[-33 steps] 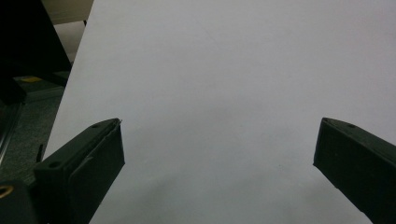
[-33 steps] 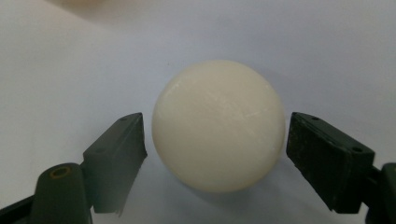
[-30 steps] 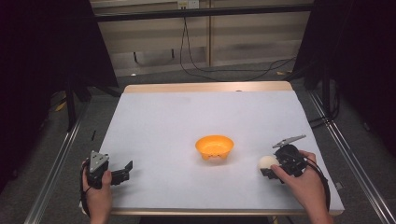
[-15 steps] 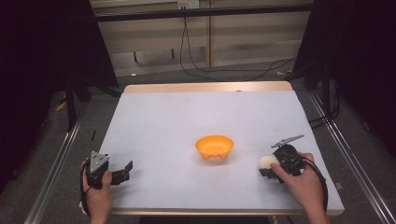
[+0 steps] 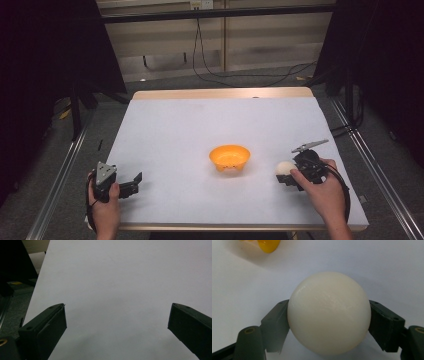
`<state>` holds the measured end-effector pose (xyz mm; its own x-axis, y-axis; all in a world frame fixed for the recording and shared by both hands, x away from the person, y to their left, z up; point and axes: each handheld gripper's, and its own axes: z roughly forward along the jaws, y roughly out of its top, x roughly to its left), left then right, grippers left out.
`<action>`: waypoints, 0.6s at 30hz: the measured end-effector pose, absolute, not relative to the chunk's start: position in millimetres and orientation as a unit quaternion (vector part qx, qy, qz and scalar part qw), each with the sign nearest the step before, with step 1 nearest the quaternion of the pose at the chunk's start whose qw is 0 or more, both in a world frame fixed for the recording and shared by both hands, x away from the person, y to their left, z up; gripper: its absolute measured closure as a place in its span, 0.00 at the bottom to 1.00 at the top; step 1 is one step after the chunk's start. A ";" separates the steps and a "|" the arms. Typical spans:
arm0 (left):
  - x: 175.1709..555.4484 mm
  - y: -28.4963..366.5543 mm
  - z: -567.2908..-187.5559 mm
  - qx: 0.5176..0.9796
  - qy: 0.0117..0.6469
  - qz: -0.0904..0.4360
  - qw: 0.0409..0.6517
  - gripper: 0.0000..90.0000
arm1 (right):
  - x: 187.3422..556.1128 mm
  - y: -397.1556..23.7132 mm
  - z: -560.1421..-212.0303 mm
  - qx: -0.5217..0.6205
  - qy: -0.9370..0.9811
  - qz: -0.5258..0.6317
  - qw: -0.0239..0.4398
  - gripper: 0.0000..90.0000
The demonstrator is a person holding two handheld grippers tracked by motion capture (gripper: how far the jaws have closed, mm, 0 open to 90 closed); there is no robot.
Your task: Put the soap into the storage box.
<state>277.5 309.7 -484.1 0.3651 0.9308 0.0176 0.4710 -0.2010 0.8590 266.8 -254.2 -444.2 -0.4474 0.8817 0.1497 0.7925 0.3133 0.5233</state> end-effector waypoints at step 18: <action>278.1 309.7 -484.1 0.722 0.485 0.285 0.402 0.02 | 280.5 -244.4 -433.0 0.514 0.808 0.277 0.078 0.27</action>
